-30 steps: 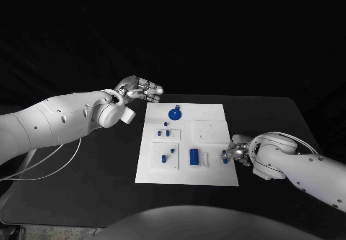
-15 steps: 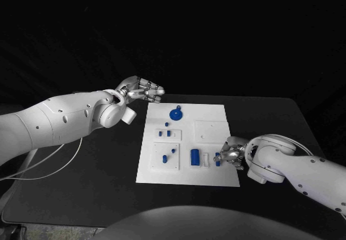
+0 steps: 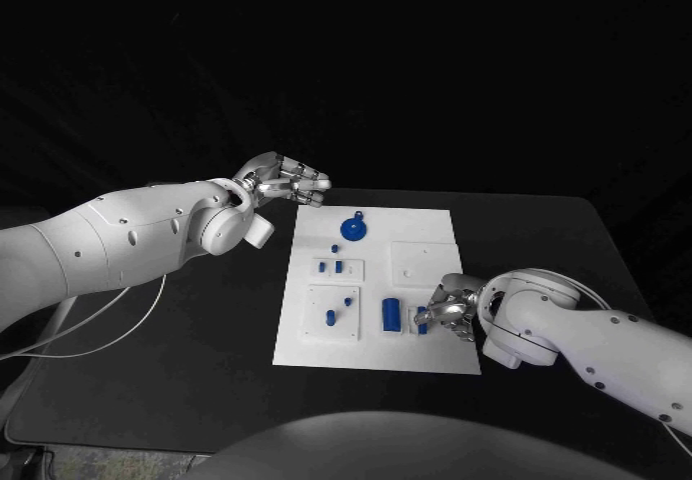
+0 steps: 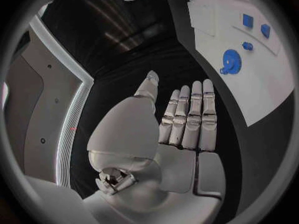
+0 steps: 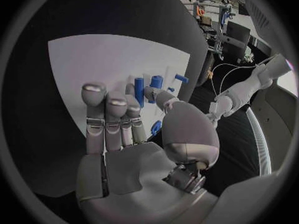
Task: Assemble the parts on the task board
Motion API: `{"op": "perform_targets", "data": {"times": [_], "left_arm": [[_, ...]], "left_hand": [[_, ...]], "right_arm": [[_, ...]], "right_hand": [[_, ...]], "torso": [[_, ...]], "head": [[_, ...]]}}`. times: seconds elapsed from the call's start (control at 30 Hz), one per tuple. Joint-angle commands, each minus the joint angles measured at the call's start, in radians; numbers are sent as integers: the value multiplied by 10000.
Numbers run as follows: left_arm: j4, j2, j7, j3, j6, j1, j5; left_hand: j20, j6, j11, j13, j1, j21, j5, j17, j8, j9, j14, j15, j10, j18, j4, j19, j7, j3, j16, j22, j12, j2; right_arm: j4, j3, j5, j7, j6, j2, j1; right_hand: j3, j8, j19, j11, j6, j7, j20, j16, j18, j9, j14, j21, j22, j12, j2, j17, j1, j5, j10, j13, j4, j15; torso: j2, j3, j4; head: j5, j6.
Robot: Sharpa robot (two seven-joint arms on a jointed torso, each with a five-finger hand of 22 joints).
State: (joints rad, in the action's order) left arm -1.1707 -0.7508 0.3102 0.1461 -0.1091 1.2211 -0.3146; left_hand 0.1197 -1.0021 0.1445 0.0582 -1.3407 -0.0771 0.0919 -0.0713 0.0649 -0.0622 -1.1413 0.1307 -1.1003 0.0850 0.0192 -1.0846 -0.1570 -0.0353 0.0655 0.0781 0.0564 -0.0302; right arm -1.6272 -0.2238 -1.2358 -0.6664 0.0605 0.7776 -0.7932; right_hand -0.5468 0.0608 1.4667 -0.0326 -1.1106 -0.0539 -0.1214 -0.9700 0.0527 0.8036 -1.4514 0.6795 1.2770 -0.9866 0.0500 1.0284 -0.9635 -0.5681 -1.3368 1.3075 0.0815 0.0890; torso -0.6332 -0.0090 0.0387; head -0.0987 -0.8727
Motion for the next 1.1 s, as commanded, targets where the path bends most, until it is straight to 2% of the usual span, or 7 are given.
{"op": "perform_targets", "data": {"times": [0.03,0.53,0.87,0.93,1.0,1.1], "left_arm": [[-17,13,17,-6,147,6,-67],[-21,32,-22,-6,185,6,-81],[-17,44,-91,-6,200,6,-114],[-18,44,-116,-6,214,6,-131],[-21,43,-140,-6,240,7,-156],[-25,43,-168,-6,271,7,-207]], "left_hand": [[-22,73,-24,16,80,30,-64,2,-5,-12,48,-1,75,-114,64,77,22,-14,-41,-17,41,-5],[-22,73,-24,16,80,30,-64,2,-5,-12,48,-1,75,-114,64,77,22,-14,-41,-17,41,-5],[-22,73,-24,16,80,30,-64,2,-5,-12,48,-1,75,-114,64,77,22,-14,-41,-17,41,-5],[-18,87,-20,16,67,30,-49,2,-6,-12,59,1,84,-111,72,84,17,5,-42,-18,41,-1],[-18,90,-19,16,65,30,-45,3,-6,-12,61,1,86,-111,74,85,16,9,-42,-18,41,-1],[-14,102,-15,16,53,34,-35,4,-8,-12,75,7,101,-112,59,93,11,7,-42,-20,40,-10]], "right_arm": [[83,8,125,-10,122,-88,3],[670,44,255,87,307,-445,4],[798,100,331,214,455,-521,5],[792,107,343,249,461,-520,5],[787,111,349,271,458,-518,5],[789,115,351,291,458,-516,5]], "right_hand": [[-1671,38,489,-114,-56,24,40,42,135,-8,-3,-66,15,19,-95,-5,-124,8,-23,117,1706,60],[-1585,37,489,-116,-64,31,40,45,130,-11,-2,-96,25,14,-113,-6,-105,-24,-11,110,1714,60],[-1066,40,496,-118,-53,55,46,44,113,67,-11,-136,38,32,-172,13,-161,110,3,86,1711,54],[-933,40,498,-121,-38,70,50,46,108,86,-15,-143,35,31,-198,11,-138,345,-2,82,1668,52],[-749,43,498,-127,-22,103,53,42,105,124,-22,-168,21,19,-219,15,-128,807,-23,81,1611,51],[-566,44,503,-128,-1,123,51,43,98,174,-29,-187,0,33,-245,15,-160,1026,-14,71,1564,52]], "torso": [[-4,10,1],[-10,8,-1],[-3,8,1],[-5,7,0],[-7,7,-1],[-6,8,3]], "head": [[0,1],[-10,1],[-33,1],[-36,1],[-42,1],[-35,1]]}}
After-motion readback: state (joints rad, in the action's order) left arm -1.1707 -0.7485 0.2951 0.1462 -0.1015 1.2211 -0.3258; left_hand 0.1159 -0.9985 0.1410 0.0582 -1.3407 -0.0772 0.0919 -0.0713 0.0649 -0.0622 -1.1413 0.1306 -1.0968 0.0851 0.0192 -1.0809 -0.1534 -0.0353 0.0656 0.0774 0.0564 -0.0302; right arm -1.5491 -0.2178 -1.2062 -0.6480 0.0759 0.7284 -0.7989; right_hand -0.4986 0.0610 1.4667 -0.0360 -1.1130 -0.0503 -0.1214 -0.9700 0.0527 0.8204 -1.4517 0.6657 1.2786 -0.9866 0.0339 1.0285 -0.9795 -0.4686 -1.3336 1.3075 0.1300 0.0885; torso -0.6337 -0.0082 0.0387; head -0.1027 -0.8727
